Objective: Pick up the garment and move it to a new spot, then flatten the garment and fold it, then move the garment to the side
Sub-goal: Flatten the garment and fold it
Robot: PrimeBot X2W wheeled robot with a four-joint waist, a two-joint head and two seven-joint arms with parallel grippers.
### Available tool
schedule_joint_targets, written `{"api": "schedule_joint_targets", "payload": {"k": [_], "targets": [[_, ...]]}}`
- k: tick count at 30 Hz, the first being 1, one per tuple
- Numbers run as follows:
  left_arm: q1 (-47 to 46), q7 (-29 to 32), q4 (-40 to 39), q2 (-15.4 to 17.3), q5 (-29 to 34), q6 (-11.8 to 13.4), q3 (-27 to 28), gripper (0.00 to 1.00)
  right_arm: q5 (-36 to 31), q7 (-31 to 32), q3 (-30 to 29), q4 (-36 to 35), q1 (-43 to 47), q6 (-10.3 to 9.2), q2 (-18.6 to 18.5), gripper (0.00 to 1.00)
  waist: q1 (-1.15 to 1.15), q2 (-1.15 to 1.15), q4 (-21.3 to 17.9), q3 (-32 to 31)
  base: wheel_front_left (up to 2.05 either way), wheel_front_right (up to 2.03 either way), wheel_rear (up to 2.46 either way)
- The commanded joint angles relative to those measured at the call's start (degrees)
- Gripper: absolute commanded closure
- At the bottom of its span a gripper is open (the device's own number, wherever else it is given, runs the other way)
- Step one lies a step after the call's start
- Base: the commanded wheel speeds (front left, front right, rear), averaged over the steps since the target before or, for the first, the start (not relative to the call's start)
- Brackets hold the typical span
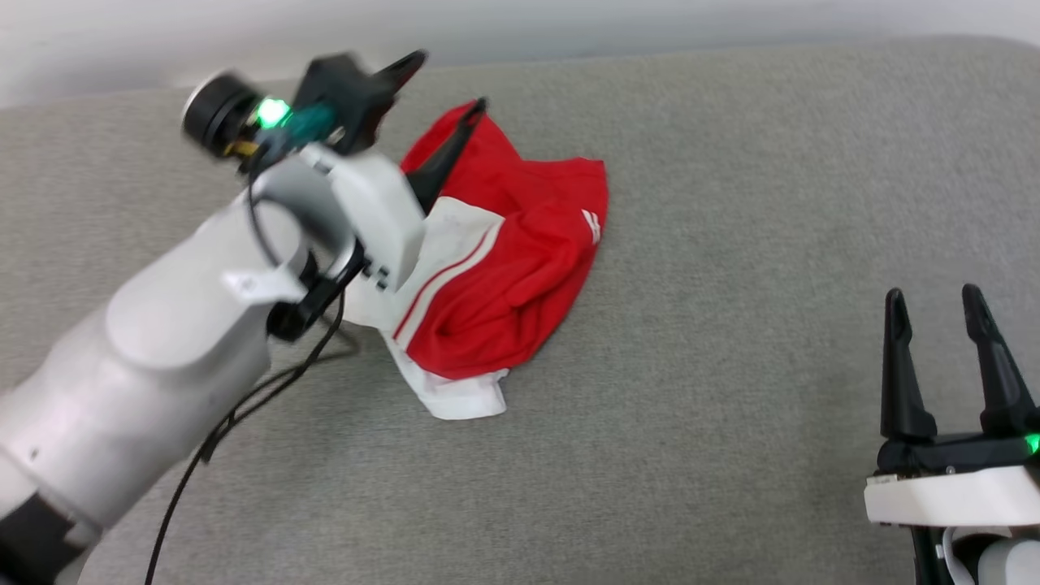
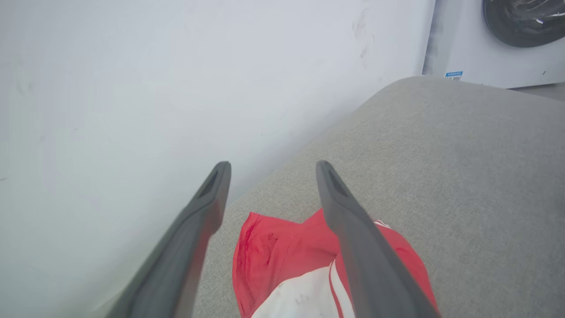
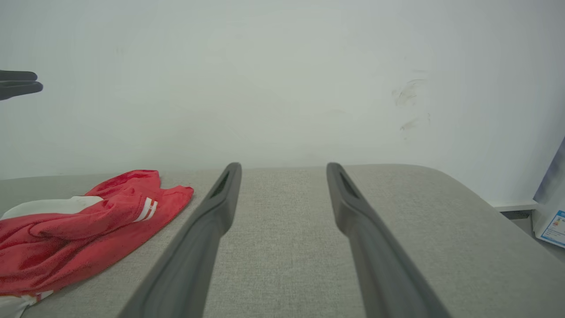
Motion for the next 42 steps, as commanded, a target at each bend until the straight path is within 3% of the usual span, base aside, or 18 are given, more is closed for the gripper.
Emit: {"api": "schedule_joint_targets", "payload": {"k": [1, 8, 14, 20, 31, 36, 42], "targets": [[3.1, -2.0, -1.5, 1.1, -0.6, 1.8, 0.8, 0.0, -0.5, -0.1, 0.0, 0.0, 1.0, -0.02, 0.1, 0.0, 0.0, 0.0, 1.8, -1.9, 0.0, 0.0, 0.0], [12.3, -5.8, -9.0, 7.1, -2.3, 9.4, 3.4, 0.0, -1.2, -0.1, -0.2, -0.4, 2.5, -0.02, 0.1, 0.0, 0.0, 0.0, 4.0, -3.9, 0.0, 0.0, 0.0], [11.5, -4.9, -12.9, 10.6, -2.4, 11.0, 4.8, 0.0, -1.4, -0.1, 0.0, -0.7, 2.5, -0.02, 0.1, 0.0, 0.0, 0.0, 5.0, -4.1, 0.0, 0.0, 0.0], [3.9, 4.1, -13.7, 12.1, -2.1, 7.4, 3.9, 0.0, -1.7, -0.1, 0.6, -0.9, 1.3, -0.02, 0.1, 0.0, 0.0, 0.0, 4.5, -2.7, 0.0, 0.0, 0.0], [-6.1, 34.4, -6.0, 9.6, -12.4, -2.6, -0.7, 0.0, -1.4, -0.1, 0.8, -1.5, -1.6, -0.02, 0.1, 0.0, 0.0, 0.0, 1.8, 2.7, 0.0, 0.0, 0.0], [-7.9, 43.0, -0.9, 7.6, -14.8, -4.4, -2.9, 0.0, -1.2, -0.1, 1.0, -1.7, -3.3, -0.02, 0.1, 0.0, 0.0, 0.0, 0.4, 5.9, 0.0, 0.0, 0.0], [-7.4, 47.6, 4.8, 5.4, -15.4, -5.6, -4.8, 0.0, -0.7, -0.1, 1.4, -1.7, -4.9, -0.02, 0.1, 0.0, 0.0, 0.0, -1.1, 8.8, 0.0, 0.0, 0.0]]}}
